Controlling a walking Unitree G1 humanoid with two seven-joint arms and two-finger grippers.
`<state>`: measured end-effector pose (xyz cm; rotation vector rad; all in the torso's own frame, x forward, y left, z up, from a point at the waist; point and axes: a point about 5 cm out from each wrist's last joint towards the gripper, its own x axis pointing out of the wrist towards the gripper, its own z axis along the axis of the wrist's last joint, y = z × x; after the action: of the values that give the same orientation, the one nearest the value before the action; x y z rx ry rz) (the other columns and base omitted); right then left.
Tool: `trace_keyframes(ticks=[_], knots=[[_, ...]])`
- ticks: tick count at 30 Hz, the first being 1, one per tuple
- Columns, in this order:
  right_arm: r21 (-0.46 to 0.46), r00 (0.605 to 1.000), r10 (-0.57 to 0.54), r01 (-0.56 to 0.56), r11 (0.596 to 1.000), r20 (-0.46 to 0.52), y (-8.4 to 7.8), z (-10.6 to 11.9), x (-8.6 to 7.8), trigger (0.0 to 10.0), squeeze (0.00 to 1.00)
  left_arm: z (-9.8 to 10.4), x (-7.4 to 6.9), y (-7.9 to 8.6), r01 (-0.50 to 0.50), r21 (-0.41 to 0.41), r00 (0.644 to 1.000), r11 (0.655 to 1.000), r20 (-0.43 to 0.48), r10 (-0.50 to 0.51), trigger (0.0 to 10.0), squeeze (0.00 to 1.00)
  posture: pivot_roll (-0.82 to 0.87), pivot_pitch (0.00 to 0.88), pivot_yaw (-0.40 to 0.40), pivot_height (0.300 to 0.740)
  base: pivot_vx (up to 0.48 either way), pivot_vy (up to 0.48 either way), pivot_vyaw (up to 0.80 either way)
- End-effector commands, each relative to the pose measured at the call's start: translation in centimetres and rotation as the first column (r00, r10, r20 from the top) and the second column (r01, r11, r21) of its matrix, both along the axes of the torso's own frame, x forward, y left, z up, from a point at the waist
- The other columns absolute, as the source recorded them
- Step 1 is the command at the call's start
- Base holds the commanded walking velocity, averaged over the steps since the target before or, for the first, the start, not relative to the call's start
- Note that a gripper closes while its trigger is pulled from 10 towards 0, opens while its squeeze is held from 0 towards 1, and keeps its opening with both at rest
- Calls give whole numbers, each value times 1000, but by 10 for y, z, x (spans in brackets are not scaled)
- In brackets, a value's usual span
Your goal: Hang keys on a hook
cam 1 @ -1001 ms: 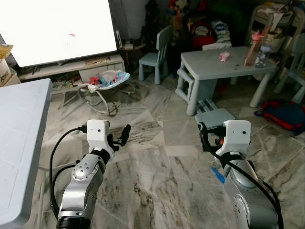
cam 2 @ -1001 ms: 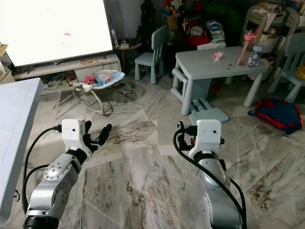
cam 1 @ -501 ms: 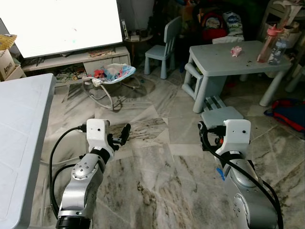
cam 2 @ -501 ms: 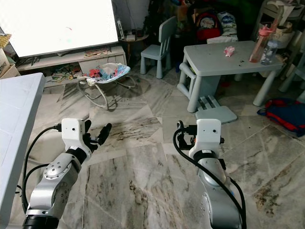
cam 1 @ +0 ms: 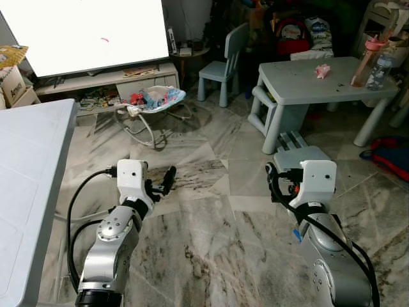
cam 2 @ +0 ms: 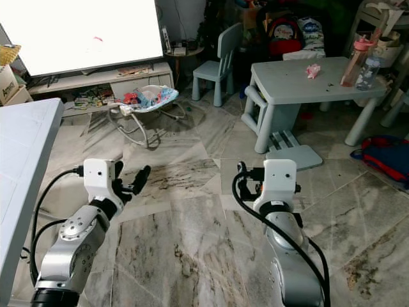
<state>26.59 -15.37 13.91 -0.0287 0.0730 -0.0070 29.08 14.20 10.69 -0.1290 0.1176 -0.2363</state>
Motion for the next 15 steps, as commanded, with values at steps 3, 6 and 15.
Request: trace_keyframes(ticks=[3, 6, 15], knots=[[-3, 1000, 1, -1, 1000, 9, 1, 2, 1, 10000, 0, 0, 1, 3, -3, 16, 1000, 1000, 4, 3, 10000, 0, -61, 0, 55, 740, 374, 0, 0], [-2, 1000, -3, 3, 1000, 10, 1, 2, 1, 10000, 0, 0, 1, 3, -4, 18, 1000, 1000, 3, 4, 10000, 0, -61, 0, 55, 740, 372, 0, 0], [8, 1000, -18, 18, 1000, 14, -1, 2, 1, 10000, 0, 0, 2, 4, -6, 22, 1000, 1000, 4, 6, 10000, 0, -59, 0, 58, 740, 378, 0, 0]])
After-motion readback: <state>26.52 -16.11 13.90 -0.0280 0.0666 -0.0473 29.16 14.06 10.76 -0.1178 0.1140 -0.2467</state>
